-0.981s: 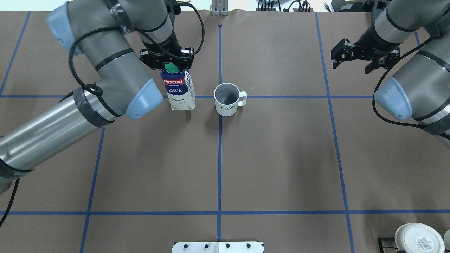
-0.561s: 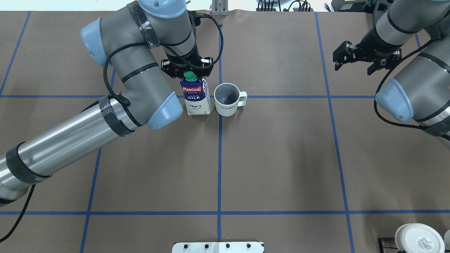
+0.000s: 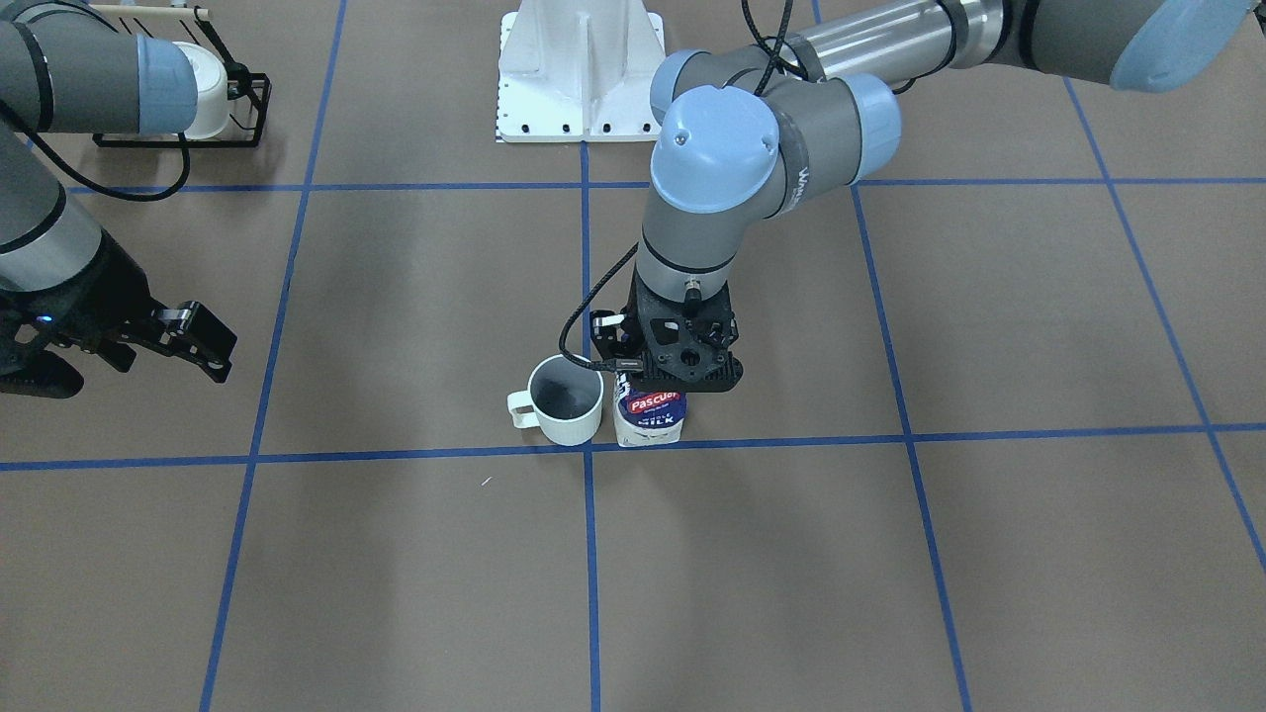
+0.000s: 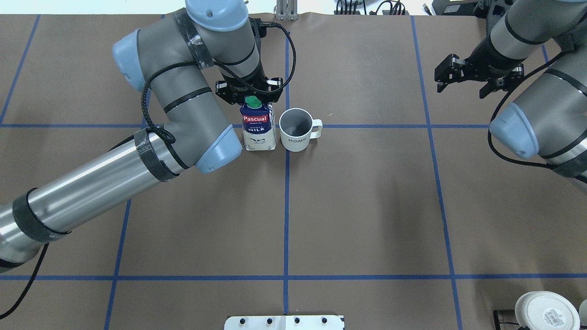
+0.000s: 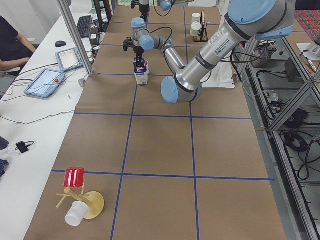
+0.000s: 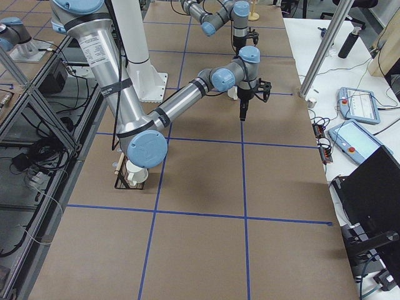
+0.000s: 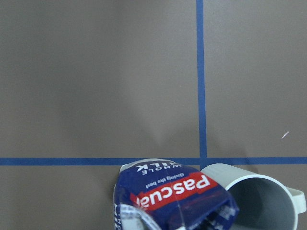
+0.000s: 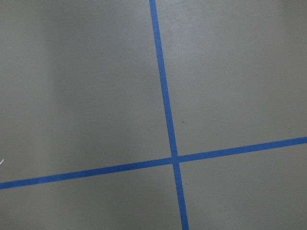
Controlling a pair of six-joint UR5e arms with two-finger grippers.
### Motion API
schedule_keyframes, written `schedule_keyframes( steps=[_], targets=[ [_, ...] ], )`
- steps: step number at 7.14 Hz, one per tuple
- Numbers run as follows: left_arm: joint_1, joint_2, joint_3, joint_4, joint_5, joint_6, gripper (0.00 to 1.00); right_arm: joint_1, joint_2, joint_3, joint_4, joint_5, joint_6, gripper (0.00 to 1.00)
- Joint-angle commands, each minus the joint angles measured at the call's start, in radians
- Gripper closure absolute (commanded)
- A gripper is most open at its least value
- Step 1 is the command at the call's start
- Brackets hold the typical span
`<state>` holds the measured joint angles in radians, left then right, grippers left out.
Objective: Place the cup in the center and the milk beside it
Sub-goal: 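Lower the milk carton beside the mug with the left gripper, then open the left gripper and lift it away from the carton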
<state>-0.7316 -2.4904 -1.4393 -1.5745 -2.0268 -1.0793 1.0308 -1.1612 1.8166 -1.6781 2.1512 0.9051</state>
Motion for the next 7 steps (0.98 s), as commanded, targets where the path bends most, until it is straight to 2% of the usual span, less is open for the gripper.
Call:
schedule_keyframes(
  steps=[1, 3, 4, 5, 7],
  targets=[
    [0.0, 0.008, -0.021, 0.007, 0.003, 0.001, 0.02, 0.0, 0.0, 0.001, 0.0, 0.004, 0.0, 0.0],
    [-0.008, 0.008, -0.048, 0.023, 0.003, 0.001, 0.02, 0.003, 0.0, 0.009, 0.0, -0.004, 0.001, 0.0],
    [-0.034, 0.008, -0.1, 0.095, 0.0, 0.004, 0.02, 0.006, -0.023, 0.012, 0.001, -0.005, 0.005, 0.0],
    [-0.061, 0.015, -0.168, 0.17, -0.001, 0.015, 0.02, 0.003, -0.026, -0.002, 0.003, -0.049, 0.008, 0.0],
    [-0.107, 0.118, -0.33, 0.244, -0.003, 0.045, 0.02, 0.006, -0.05, -0.008, 0.005, -0.059, 0.0, 0.0]
  ],
)
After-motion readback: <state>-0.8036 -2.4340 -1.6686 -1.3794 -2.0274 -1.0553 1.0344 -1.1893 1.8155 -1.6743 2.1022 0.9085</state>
